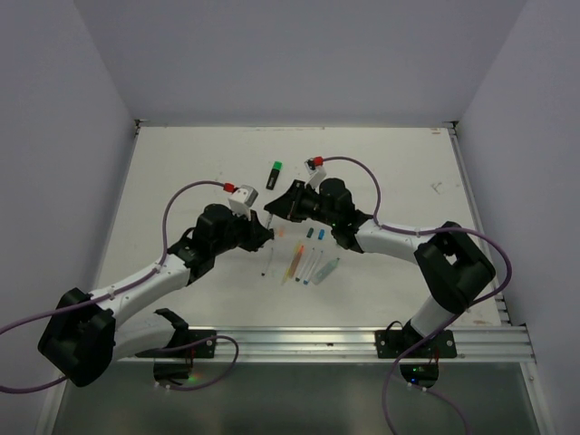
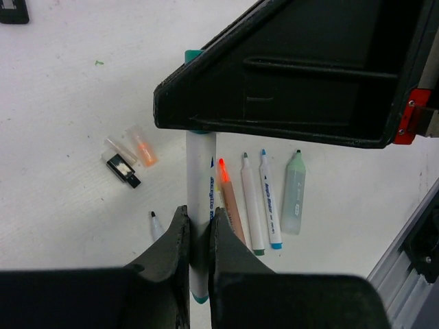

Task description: Open the pen caps

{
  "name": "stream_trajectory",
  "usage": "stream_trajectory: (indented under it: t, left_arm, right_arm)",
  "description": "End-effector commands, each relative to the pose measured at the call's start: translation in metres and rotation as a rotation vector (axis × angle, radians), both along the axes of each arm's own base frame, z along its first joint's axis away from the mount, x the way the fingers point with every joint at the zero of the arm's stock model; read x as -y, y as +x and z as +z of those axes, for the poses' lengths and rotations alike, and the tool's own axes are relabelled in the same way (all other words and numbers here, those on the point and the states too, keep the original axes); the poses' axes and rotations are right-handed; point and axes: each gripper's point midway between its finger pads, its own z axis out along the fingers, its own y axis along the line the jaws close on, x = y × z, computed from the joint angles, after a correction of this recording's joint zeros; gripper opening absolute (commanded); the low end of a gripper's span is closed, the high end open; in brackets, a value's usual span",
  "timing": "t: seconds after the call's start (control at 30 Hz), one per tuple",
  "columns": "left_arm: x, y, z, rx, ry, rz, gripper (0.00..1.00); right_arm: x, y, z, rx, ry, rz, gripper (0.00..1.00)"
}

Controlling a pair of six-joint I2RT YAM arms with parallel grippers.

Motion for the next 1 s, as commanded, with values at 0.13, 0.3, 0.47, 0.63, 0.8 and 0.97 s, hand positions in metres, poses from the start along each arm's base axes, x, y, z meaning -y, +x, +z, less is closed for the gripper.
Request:
stream_trajectory:
  t: [0.13,0.3,0.47,0.63,0.8,0.97]
  left_arm:
    - [0.014,-0.013,0.01,0.022,-0.038,-0.084,0.0]
    - [0.014,-0.04,-0.012,-0.06,-0.058,-0.127,0.0]
    - [0.014,-0.064,-0.03,-0.142,-0.084,-0.149,0.0]
    - [0.012,-0.084,-0.049,-0.21,-0.095,-0.164,0.0]
    - [0.01,-0.09,-0.055,-0.23,-0.1,-0.157,0.0]
    - [0.01,-0.092,-0.059,-0.244,-0.095,-0.158,0.0]
  right_arm:
    - [-0.004,-0.001,0.043,0.071,0.095,0.02,0.0]
    - [0.01,0.021,0.077,0.141,0.109,-0.039,0.0]
    - [0.039,0.053,0.121,0.238,0.133,-0.147,0.0]
    - [0.061,0.079,0.158,0.326,0.15,-0.247,0.0]
    - [0.084,0.094,0.199,0.413,0.183,-0.351,0.0]
    - [0.106,0.106,0.232,0.453,0.25,-0.432,0.0]
